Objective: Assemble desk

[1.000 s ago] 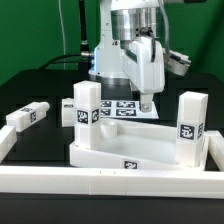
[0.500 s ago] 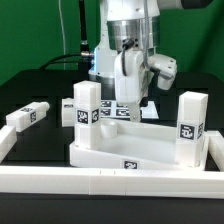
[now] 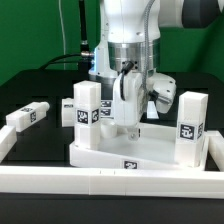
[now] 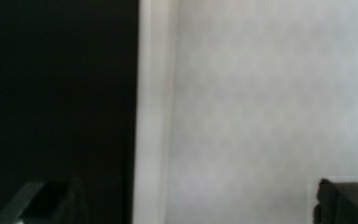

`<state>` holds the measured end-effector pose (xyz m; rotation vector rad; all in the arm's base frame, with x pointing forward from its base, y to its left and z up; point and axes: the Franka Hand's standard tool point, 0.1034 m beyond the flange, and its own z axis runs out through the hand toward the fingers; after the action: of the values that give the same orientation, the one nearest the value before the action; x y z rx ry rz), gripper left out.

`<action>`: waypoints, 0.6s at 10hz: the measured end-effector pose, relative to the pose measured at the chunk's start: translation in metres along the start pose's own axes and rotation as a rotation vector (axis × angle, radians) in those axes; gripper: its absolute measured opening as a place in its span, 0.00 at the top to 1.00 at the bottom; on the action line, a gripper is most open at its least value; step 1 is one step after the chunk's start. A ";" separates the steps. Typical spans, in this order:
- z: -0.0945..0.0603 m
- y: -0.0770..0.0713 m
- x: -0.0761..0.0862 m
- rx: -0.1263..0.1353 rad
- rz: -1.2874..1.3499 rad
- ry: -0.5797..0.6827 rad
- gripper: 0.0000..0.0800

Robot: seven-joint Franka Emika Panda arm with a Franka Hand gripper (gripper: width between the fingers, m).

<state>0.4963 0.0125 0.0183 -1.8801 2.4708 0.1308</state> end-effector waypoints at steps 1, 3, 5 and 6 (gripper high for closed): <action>0.000 0.000 0.000 -0.001 -0.003 0.001 0.19; 0.001 0.000 0.000 -0.001 -0.003 0.000 0.40; 0.001 0.001 0.000 -0.002 -0.003 0.001 0.63; 0.001 0.001 0.000 -0.002 -0.003 0.001 0.85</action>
Offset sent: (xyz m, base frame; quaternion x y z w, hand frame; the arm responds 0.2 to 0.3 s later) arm 0.0000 0.0000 0.0000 0.0000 0.0000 0.0000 1.0000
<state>0.4952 0.0123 0.0173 -1.8853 2.4695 0.1328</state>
